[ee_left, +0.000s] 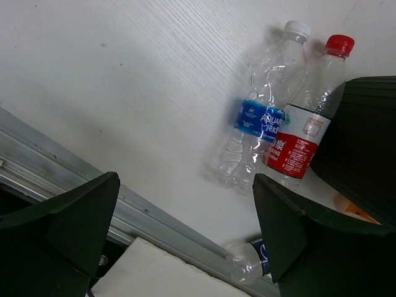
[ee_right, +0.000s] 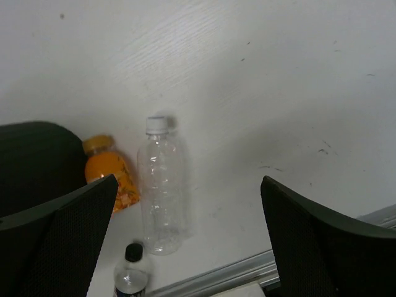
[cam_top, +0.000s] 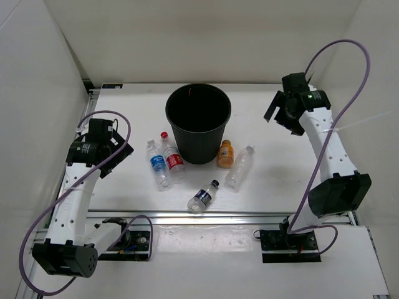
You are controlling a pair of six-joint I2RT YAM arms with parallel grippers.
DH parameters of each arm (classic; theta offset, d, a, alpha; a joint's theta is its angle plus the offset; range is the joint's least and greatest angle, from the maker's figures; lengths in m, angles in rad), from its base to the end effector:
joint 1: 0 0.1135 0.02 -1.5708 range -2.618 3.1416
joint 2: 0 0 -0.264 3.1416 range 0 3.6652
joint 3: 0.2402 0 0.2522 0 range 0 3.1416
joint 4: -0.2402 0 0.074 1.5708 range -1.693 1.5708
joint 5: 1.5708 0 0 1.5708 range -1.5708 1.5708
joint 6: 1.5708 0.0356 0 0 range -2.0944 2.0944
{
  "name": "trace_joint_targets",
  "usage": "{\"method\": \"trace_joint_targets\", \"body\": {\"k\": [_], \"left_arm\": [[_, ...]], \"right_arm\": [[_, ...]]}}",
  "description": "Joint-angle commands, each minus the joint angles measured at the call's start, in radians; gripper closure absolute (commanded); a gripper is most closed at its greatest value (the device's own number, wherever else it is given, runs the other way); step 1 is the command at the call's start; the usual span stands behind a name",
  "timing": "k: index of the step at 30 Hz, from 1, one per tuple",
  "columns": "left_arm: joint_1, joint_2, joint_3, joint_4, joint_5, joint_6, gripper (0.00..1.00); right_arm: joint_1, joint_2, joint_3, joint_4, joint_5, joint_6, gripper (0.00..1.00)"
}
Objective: Put the plastic bottles in the bin
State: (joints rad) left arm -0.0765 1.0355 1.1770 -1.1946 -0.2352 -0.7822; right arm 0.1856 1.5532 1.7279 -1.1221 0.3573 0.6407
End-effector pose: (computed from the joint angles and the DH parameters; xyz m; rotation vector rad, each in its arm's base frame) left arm 0.1733 -0.0050 0.3401 -0.9659 2.3896 -0.0072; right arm 0.3058 0.0448 0.3920 0.6868 2.3382 -0.0876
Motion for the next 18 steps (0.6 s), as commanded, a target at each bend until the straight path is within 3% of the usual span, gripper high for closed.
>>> {"method": "trace_joint_targets", "body": {"k": [1,4,8,13,18], "left_arm": [[-0.009,0.015,0.030,0.030,-0.003,0.006,0.00],[-0.019,0.024,0.039,0.018,-0.033,0.006,0.00],[-0.028,0.054,0.018,0.018,-0.042,-0.003,0.00],[-0.028,0.113,0.030,-0.026,-0.041,-0.012,0.00],[-0.028,0.158,0.041,-0.077,-0.084,-0.012,0.00]], "right_arm": [[0.006,-0.007,-0.085,0.088,-0.149,-0.117,0.00],[-0.003,-0.007,-0.100,0.088,-0.213,-0.131,0.00],[-0.012,0.005,-0.268,0.178,-0.494,-0.199,0.00],[-0.031,0.019,-0.450,0.281,-0.636,-0.145,0.00],[-0.031,0.074,-0.516,0.350,-0.663,-0.124,0.00]]}}
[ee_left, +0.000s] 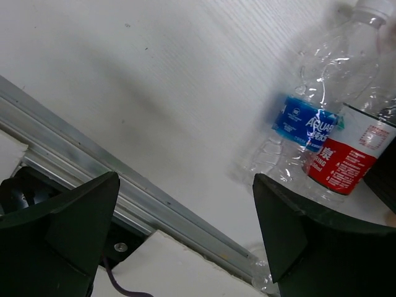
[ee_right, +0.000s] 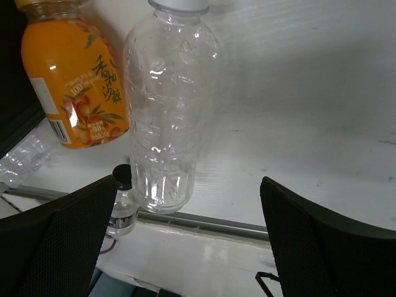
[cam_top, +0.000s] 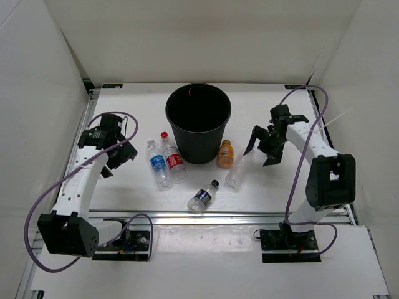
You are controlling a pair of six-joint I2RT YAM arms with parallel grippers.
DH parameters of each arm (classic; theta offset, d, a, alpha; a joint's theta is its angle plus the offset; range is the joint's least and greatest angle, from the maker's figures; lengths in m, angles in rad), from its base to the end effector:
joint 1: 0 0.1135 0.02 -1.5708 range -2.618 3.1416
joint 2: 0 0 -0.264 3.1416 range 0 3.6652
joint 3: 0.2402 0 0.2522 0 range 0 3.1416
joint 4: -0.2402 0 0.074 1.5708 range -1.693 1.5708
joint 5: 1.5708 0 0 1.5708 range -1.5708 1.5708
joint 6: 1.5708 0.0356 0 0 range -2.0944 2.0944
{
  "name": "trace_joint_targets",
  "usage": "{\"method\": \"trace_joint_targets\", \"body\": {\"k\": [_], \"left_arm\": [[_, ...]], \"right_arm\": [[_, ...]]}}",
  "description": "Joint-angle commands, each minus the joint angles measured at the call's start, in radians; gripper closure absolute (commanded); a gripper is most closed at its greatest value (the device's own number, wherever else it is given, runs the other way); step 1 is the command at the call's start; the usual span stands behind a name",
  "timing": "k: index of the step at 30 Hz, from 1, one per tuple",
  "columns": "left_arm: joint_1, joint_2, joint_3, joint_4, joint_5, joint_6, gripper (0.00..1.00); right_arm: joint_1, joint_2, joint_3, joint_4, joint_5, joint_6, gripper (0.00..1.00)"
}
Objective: Put the plastic bottles in the bin
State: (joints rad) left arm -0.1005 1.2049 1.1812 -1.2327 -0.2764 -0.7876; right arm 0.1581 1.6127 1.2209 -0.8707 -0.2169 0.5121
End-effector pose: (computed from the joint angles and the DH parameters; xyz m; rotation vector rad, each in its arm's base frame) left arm 0.2053 -0.0109 0.3113 -0.9786 2.5566 0.1574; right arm 0.3083 0.0569 0.2355 0.4606 2.8522 0.4446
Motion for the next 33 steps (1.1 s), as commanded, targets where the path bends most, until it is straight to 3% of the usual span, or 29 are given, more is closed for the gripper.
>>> {"method": "trace_joint_targets", "body": {"k": [1,13,15,17,23,28,32,33], "left_arm": [[-0.013,-0.011,0.026,-0.027,-0.043,-0.007,0.00],[-0.022,-0.010,-0.026,-0.014,-0.024,0.017,0.00],[-0.022,-0.001,-0.026,-0.014,-0.024,0.017,0.00],[-0.031,0.008,-0.026,-0.014,-0.015,0.027,0.00],[-0.031,0.019,-0.017,0.005,-0.033,0.027,0.00],[-0.031,0.031,-0.028,0.015,-0.043,0.007,0.00],[-0.031,0.105,-0.028,-0.046,-0.130,-0.082,0.00],[-0.031,0.119,-0.028,-0.047,-0.139,-0.082,0.00]], "right_arm": [[-0.003,0.025,-0.009,0.099,-0.088,0.005,0.00],[0.027,0.256,-0.009,0.182,-0.114,0.051,0.00],[0.017,0.288,0.000,0.191,-0.124,0.051,0.14],[0.008,0.288,0.000,0.191,-0.124,0.060,0.50],[-0.055,0.142,0.080,0.004,-0.004,0.078,0.71],[-0.069,-0.089,0.352,-0.099,0.048,0.135,0.68],[0.029,-0.064,0.664,0.004,0.048,0.112,0.62],[0.049,-0.028,0.810,0.004,0.033,0.095,0.62]]}}
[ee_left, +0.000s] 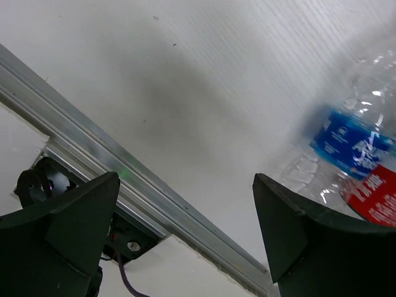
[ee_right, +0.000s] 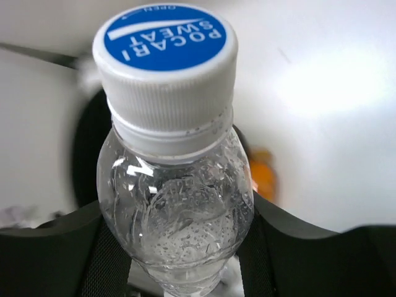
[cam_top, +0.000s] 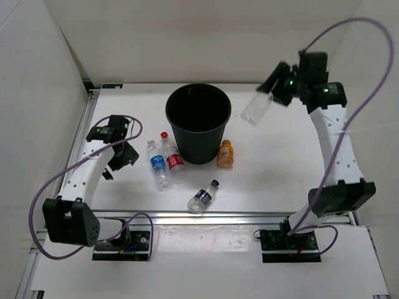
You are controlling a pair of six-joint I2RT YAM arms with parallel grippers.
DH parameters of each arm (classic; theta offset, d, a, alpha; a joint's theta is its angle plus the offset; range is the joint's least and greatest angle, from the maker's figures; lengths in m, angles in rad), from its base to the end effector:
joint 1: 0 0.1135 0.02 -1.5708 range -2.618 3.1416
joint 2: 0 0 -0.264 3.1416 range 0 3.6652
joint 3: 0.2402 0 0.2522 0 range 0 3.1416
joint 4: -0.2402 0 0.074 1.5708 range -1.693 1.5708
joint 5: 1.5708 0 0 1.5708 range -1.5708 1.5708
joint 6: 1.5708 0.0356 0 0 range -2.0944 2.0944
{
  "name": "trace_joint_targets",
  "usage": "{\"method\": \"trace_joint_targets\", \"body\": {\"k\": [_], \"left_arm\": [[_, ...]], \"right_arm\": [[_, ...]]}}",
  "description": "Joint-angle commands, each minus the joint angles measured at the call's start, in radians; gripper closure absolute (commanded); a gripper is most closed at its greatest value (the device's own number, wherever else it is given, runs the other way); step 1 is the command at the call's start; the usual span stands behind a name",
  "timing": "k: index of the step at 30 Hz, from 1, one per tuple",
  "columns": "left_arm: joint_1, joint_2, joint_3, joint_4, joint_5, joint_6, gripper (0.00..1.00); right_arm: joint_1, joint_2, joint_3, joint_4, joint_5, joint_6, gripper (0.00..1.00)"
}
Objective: Put the plastic bottles in the bin
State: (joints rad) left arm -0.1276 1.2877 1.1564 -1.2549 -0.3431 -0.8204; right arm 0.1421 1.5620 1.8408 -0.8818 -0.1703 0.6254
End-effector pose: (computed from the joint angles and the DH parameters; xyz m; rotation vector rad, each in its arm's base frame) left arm 0.2165 -0.0157 0.2887 -0.9948 2.6237 0.3139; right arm 0.3224 0.0522 0.4407 0.4364 2.1886 0.6152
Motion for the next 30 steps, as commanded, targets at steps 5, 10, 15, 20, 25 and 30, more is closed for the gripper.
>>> {"method": "trace_joint_targets", "body": {"k": [5,10,15,20,25,30], "left_arm": [[-0.004,0.071,0.006,0.029,0.019,-0.059,0.00],[-0.004,0.102,0.031,0.080,0.084,-0.037,0.00],[-0.004,0.113,0.006,0.230,0.287,0.027,0.00],[-0.004,0.157,-0.029,0.320,0.437,0.050,0.00],[-0.015,0.215,-0.049,0.400,0.503,0.060,0.00],[-0.040,0.304,-0.061,0.460,0.529,0.093,0.00]], "right_arm": [[0.226,0.308,0.564,0.023,-0.005,-0.119,0.57],[0.358,0.383,0.511,0.084,-0.005,-0.206,0.07],[0.367,0.330,0.434,0.026,-0.009,-0.242,0.00],[0.335,0.209,0.379,0.026,0.011,-0.259,0.00],[0.313,0.119,0.278,0.017,0.020,-0.250,0.00],[0.313,0.089,0.224,-0.005,0.020,-0.250,0.00]]}}
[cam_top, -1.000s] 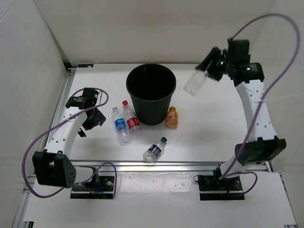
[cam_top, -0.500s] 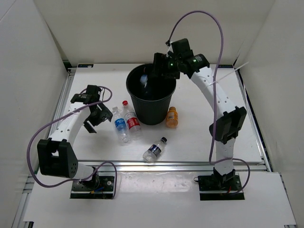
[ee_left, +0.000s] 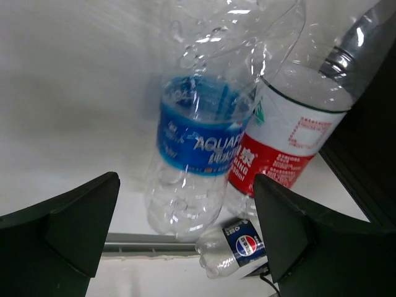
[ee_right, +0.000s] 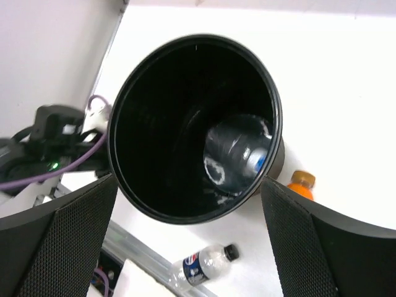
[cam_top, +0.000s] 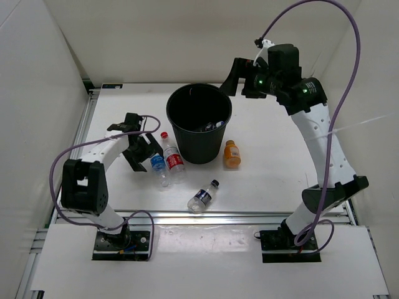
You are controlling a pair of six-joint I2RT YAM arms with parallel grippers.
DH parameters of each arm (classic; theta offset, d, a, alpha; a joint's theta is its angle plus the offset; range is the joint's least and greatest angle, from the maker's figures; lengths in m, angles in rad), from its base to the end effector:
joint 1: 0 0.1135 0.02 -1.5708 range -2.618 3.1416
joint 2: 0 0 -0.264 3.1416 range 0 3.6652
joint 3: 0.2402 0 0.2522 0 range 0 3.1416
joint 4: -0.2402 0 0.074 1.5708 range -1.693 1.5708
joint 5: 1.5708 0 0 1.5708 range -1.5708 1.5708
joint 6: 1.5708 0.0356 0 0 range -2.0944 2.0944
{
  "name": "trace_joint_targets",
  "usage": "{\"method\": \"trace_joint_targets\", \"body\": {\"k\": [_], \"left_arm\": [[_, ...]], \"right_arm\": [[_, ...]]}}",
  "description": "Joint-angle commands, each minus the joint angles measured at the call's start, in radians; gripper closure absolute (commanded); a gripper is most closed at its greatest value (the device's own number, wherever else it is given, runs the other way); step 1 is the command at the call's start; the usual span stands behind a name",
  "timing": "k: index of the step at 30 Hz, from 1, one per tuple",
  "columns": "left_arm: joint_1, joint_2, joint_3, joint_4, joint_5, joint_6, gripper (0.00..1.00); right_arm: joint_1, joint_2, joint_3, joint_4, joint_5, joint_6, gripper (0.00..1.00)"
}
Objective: Put the plastic bottles in the bin
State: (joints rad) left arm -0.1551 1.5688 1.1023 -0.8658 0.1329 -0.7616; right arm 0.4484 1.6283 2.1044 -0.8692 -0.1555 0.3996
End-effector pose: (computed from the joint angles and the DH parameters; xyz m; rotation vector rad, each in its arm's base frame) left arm 0.2868 -0.0496 0.2147 -0.8637 2.8396 -0.3345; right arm 0.2916 0.1464 0.5008 -0.1547 2.0212 0.7000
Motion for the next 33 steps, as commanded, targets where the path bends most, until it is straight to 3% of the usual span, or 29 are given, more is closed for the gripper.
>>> {"method": "trace_joint_targets", "body": {"k": [1,3,5,10,11,15,18,19,21,25,29,33], "left_arm": [[-0.012,0.048,-0.016,0.088,0.065,0.044,0.00],[-0.021,0.074,-0.016,0.097,0.076,0.044,0.01],[-0.021,0.085,-0.027,0.097,0.051,0.053,0.09],[-0.012,0.044,-0.053,0.074,-0.024,0.025,0.54],[-0.012,0.030,-0.053,0.054,-0.035,0.015,0.57],[-0.012,-0.102,-0.020,-0.080,-0.168,-0.041,0.58],[-0.012,-0.193,0.215,-0.246,-0.257,-0.053,0.58],[-0.012,-0.203,0.370,-0.265,-0.272,-0.053,0.58],[-0.012,-0.204,0.506,-0.227,-0.227,-0.015,0.56],[-0.095,-0.084,0.897,-0.216,-0.243,0.021,0.54],[-0.198,0.049,1.059,-0.171,-0.253,0.062,0.51],[-0.282,0.192,1.179,-0.160,-0.213,0.111,0.42]], "right_arm": [[0.007,0.013,-0.040,-0.031,0.005,-0.024,0.00],[0.007,0.013,-0.040,-0.045,0.005,-0.034,0.00],[-0.002,-0.007,-0.052,-0.056,0.025,-0.035,0.00],[-0.031,-0.041,-0.107,-0.056,0.025,-0.025,0.00],[-0.031,-0.041,-0.107,-0.056,0.016,-0.025,0.00],[-0.054,-0.073,-0.161,-0.047,0.007,-0.007,0.00],[-0.066,-0.096,-0.233,-0.002,-0.002,0.011,0.00],[-0.077,-0.113,-0.253,0.007,-0.012,0.012,0.00],[-0.077,-0.128,-0.309,0.030,-0.024,0.021,0.00],[-0.086,-0.150,-0.369,0.041,-0.042,0.021,0.00],[-0.096,-0.160,-0.392,0.041,-0.052,0.030,0.00],[-0.096,-0.171,-0.392,0.041,-0.052,0.030,0.00]]}}
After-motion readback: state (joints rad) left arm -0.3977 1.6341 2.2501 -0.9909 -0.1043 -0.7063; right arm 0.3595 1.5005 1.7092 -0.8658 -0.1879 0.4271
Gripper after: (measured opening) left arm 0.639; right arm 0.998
